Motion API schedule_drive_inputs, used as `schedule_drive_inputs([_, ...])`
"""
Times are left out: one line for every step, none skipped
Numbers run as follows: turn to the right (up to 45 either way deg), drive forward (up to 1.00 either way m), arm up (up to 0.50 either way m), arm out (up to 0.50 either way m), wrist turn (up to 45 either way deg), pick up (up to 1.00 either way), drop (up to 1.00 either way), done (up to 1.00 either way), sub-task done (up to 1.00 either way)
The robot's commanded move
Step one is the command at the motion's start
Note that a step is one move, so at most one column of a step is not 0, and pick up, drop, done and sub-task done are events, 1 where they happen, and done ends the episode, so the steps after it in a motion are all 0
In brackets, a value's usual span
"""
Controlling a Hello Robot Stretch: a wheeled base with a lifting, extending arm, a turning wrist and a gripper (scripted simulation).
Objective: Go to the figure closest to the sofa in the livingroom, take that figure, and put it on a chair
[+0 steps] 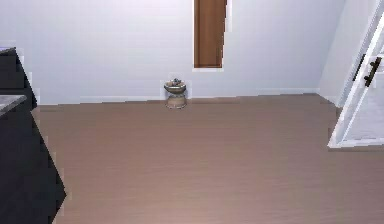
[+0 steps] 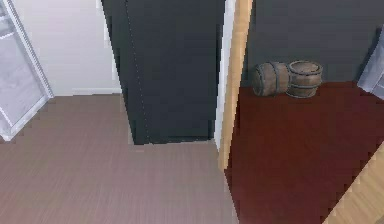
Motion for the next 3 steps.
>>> schedule_drive_inputs([0.0,0.05,0.0,0.0,0.0,0.0,0.0,0.0,0.0])
schedule_drive_inputs([45.0,0.0,0.0,0.0,0.0,0.0,0.0,0.0,0.0])
schedule_drive_inputs([24.0,0.0,0.0,0.0,0.0,0.0,0.0,0.0,0.0])
